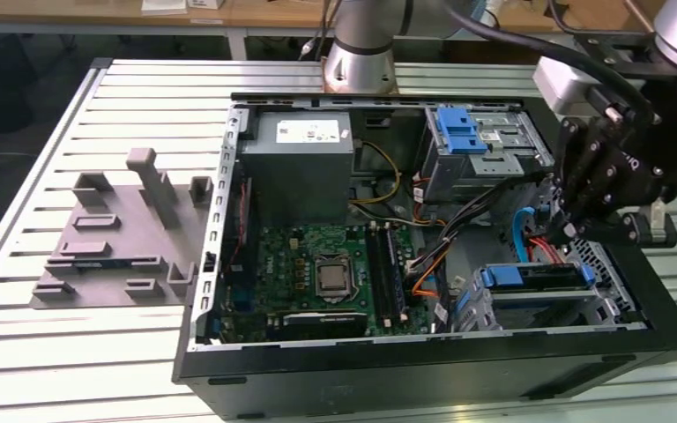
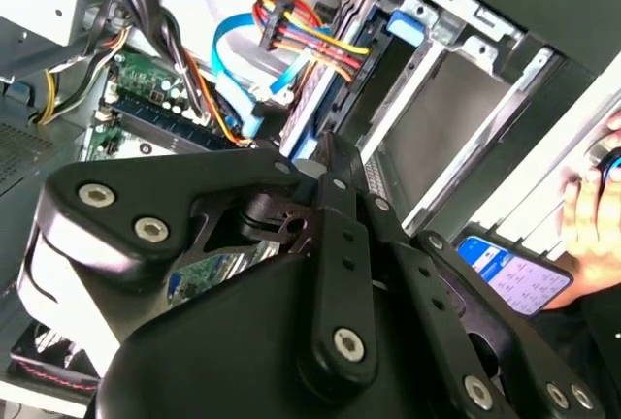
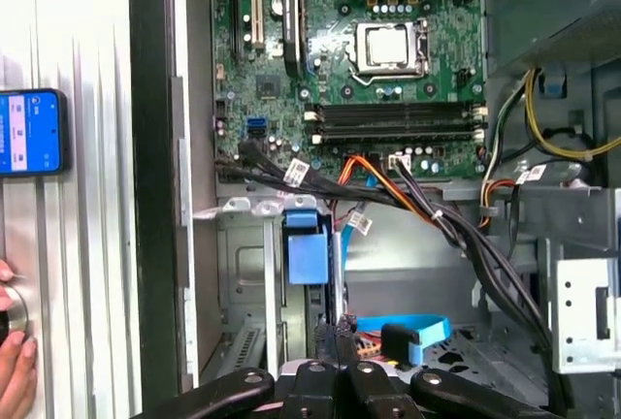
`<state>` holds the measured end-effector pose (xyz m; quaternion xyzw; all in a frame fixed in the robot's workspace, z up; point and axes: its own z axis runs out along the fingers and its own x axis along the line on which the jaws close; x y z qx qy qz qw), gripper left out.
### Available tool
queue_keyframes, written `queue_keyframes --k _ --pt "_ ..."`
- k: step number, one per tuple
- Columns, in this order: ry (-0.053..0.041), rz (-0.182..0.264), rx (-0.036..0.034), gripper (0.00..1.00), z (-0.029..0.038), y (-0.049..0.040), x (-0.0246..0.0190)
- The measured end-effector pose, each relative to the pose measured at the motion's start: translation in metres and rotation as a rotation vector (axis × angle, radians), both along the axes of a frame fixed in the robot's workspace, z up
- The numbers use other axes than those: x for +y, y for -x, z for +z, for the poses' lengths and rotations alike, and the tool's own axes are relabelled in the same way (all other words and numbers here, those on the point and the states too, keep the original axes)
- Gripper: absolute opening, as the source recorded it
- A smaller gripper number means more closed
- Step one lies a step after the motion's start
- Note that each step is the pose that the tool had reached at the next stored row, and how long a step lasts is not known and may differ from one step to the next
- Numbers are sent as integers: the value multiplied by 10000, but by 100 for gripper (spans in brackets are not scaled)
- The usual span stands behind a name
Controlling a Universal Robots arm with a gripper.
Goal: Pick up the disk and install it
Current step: 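Insert the second disk wire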
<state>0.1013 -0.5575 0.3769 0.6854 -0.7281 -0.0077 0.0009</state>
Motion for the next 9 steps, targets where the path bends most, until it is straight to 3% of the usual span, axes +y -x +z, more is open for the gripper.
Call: queue_keyframes --k 5,6,9 --pt "2 -1 0 11 39 28 63" --pt "1 0 0 11 61 31 105" --pt "1 -1 0 11 105 32 167"
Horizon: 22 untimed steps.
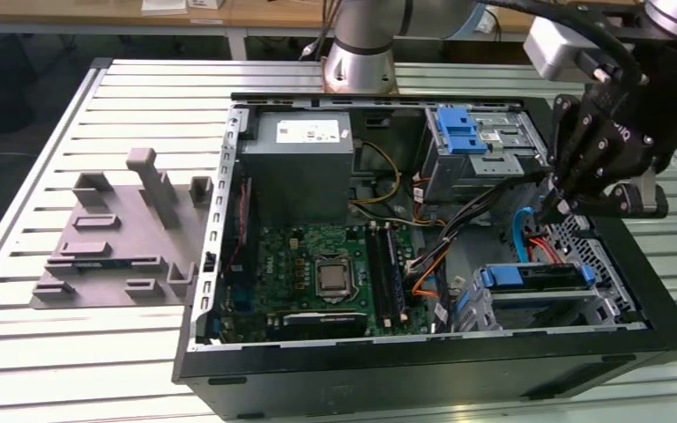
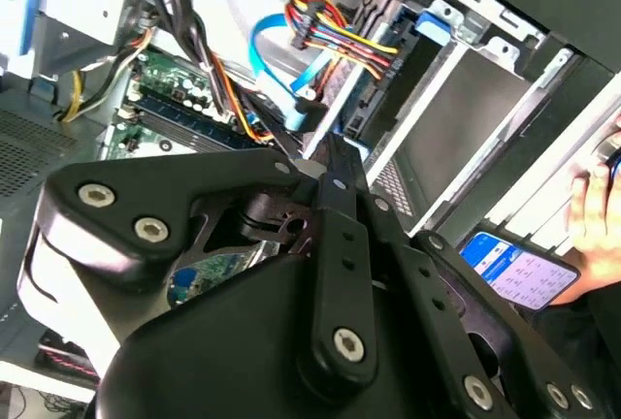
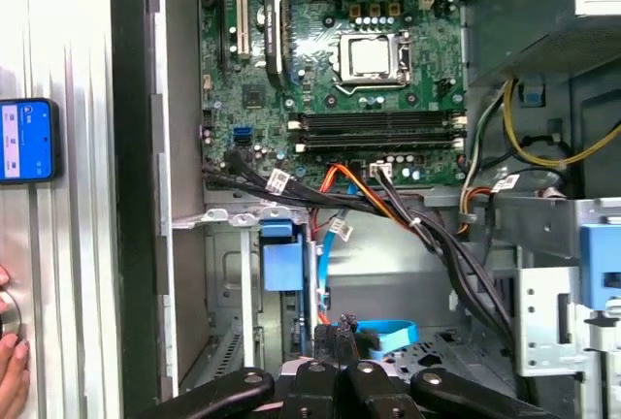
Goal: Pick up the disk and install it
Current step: 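Insert the second disk wire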
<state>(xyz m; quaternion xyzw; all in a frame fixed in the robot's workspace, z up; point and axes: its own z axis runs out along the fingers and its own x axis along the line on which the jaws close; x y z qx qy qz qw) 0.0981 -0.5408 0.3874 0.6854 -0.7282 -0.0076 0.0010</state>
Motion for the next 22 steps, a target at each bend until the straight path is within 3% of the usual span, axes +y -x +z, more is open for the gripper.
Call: queue_keyframes --k 4,10,11,15,19,20,22 --pt "46 0 1 11 6 0 78" --pt "83 0 0 11 5 0 86" --pt "103 0 0 18 4 0 96" --pt "146 0 0 18 -9 0 172" --pt "204 0 0 18 -52 0 188" --pt "220 0 0 25 -63 0 190" --pt "237 0 0 25 -85 0 195"
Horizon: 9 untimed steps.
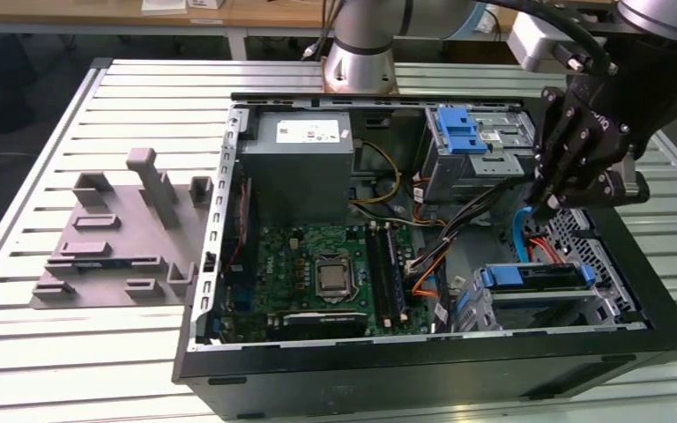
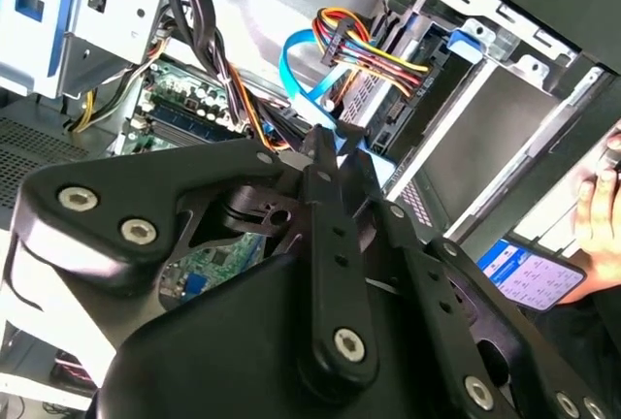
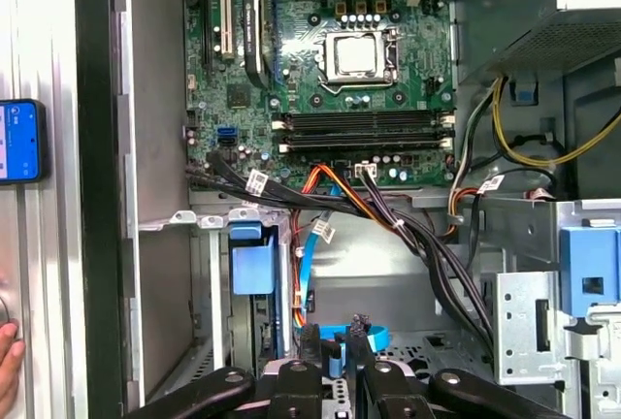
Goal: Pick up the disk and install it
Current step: 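Insert the second disk wire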
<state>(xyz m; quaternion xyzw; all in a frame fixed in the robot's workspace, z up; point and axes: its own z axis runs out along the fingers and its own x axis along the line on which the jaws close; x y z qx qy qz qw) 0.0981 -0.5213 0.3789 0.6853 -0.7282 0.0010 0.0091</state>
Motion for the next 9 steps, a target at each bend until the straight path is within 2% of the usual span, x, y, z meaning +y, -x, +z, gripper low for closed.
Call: queue_keyframes --k 9 --pt "45 0 0 25 -97 0 8"
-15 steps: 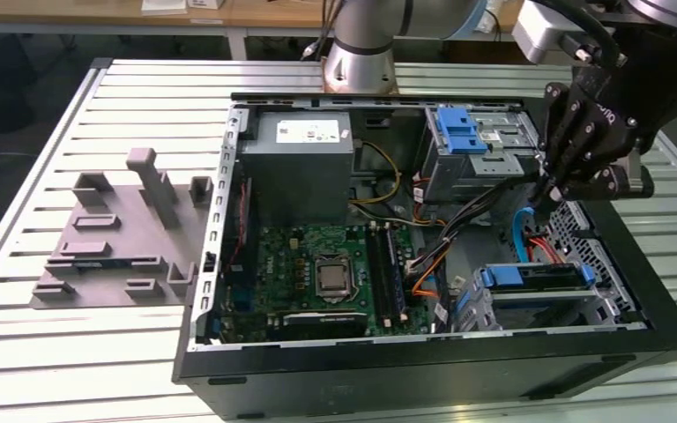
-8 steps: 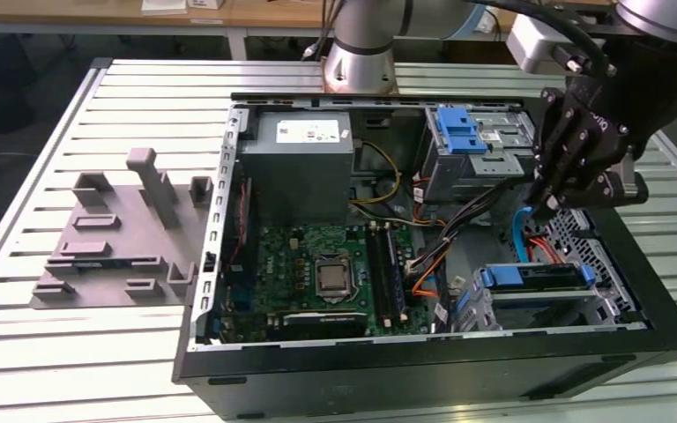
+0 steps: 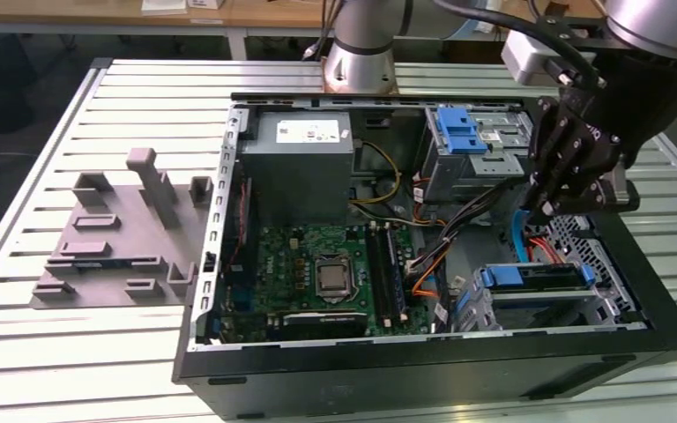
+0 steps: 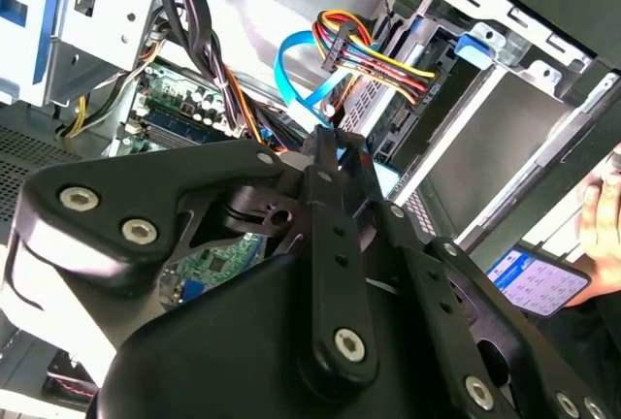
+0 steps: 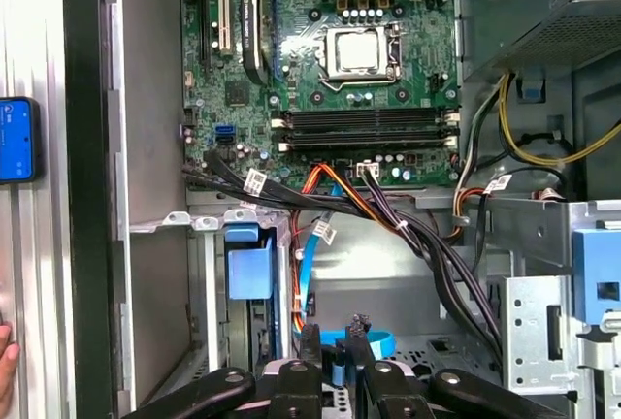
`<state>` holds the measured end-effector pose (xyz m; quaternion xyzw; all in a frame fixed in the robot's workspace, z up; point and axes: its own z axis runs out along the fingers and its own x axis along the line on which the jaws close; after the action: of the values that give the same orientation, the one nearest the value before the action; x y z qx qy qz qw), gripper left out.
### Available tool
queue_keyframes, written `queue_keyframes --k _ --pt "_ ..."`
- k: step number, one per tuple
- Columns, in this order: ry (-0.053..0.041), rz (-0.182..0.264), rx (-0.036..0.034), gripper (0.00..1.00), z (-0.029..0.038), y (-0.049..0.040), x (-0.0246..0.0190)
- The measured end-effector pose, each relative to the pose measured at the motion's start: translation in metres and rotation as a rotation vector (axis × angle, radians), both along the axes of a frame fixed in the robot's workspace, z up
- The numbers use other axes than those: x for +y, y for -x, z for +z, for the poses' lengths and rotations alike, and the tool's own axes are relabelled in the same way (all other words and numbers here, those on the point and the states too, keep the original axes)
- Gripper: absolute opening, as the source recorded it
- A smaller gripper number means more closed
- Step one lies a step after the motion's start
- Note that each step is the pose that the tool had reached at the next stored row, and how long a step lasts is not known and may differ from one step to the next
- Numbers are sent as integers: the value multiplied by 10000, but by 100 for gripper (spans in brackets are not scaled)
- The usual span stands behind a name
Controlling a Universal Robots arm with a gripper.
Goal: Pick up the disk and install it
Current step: 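Insert the second disk wire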
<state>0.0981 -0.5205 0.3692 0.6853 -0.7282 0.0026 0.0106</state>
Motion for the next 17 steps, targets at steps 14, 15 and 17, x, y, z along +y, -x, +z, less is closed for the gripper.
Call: queue_keyframes --k 14,15,17 --pt "80 1 0 11 -29 -2 0" --pt "122 0 0 18 -30 -1 0" --pt "191 0 0 18 -34 -1 0"
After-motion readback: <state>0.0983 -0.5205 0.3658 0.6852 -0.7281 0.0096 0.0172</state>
